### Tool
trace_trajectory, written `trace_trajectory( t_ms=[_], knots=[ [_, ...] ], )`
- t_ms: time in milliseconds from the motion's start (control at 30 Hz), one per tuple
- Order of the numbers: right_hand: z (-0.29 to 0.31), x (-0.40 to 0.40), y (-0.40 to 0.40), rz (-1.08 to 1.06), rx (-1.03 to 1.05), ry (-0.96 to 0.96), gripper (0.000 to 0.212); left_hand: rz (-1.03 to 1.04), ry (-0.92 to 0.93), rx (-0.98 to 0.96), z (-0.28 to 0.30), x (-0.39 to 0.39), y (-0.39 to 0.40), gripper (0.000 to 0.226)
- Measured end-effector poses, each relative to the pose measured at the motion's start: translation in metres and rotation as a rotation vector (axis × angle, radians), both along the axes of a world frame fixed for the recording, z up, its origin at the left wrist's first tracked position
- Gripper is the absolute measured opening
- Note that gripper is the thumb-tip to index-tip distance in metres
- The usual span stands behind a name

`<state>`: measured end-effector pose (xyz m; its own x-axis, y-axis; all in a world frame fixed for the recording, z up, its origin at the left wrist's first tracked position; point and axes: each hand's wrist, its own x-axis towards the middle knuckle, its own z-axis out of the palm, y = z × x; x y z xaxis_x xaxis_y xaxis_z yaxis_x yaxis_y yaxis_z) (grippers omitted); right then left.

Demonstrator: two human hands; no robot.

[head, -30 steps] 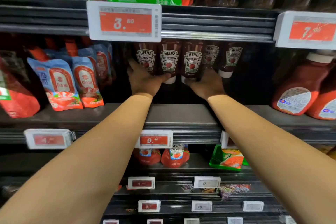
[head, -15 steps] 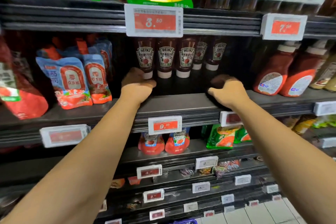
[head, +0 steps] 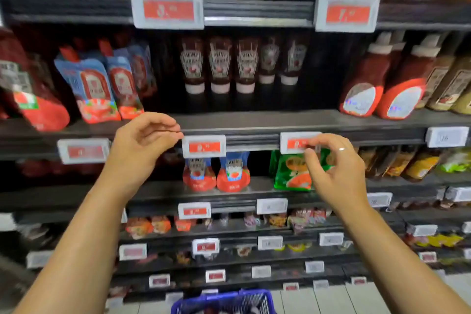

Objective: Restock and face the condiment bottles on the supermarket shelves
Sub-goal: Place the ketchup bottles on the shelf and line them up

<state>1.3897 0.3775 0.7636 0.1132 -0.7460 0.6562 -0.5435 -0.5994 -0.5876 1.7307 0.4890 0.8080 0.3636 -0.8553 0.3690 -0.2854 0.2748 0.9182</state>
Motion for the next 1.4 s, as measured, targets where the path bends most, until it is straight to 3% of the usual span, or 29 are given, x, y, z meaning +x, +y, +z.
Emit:
trace_trajectory(
  t_ms=[133, 400, 633, 700, 833, 900, 967, 1033, 1133, 1233, 1267, 1333, 1400],
  knots=[
    [-0.076, -0.028, 0.020, 0.096, 0.183, -0.022, 0.011, 0.029, 0.075, 0.128, -0.058, -0.024, 0.040, 0.027],
    [-0.281, -0.079, 0.082, 0.144, 1.141, 0.233, 0.010, 0.089, 0.116, 0.990, -0.259, -0.063, 0.103, 0.018],
    [-0.440, -0.089, 0.144, 0.185, 1.565, 0.469, 0.009, 0.067, 0.339, 1.376, -0.431, -0.094, 0.140, 0.016],
    [-0.475, -0.085, 0.157, 0.162, 1.679, 0.388, 0.016, 0.105, 0.402, 1.436, -0.472, -0.097, 0.147, 0.009],
    [-0.575, -0.066, 0.178, -0.146, 2.097, -0.205, 0.009, 0.189, 0.464, 1.539, -0.596, -0.103, 0.159, 0.012],
    [-0.626, -0.055, 0.183, -0.225, 2.103, -0.303, 0.009, 0.243, 0.485, 1.568, -0.658, -0.103, 0.164, 0.020],
    [-0.670, -0.039, 0.185, -0.225, 2.048, -0.265, 0.037, 0.343, 0.526, 1.599, -0.713, -0.101, 0.165, 0.010],
    [-0.713, -0.024, 0.182, -0.184, 1.930, -0.157, 0.056, 0.396, 0.581, 1.609, -0.767, -0.098, 0.161, 0.008],
    [-0.777, -0.008, 0.172, -0.059, 1.801, 0.157, 0.068, 0.394, 0.739, 1.602, -0.838, -0.097, 0.148, 0.033],
    [-0.840, -0.003, 0.165, -0.111, 1.855, 0.296, 0.071, 0.358, 0.826, 1.649, -0.895, -0.102, 0.139, 0.019],
    [-0.857, -0.001, 0.164, -0.086, 1.865, 0.340, 0.080, 0.329, 0.807, 1.680, -0.911, -0.106, 0.136, 0.016],
    [-0.888, 0.002, 0.160, 0.124, 1.814, 0.576, 0.108, 0.186, 0.628, 1.815, -0.945, -0.115, 0.131, 0.032],
    [-0.901, 0.011, 0.160, 0.298, 1.729, 1.025, 0.125, -0.035, 0.353, 1.937, -0.968, -0.127, 0.124, 0.060]
  ],
)
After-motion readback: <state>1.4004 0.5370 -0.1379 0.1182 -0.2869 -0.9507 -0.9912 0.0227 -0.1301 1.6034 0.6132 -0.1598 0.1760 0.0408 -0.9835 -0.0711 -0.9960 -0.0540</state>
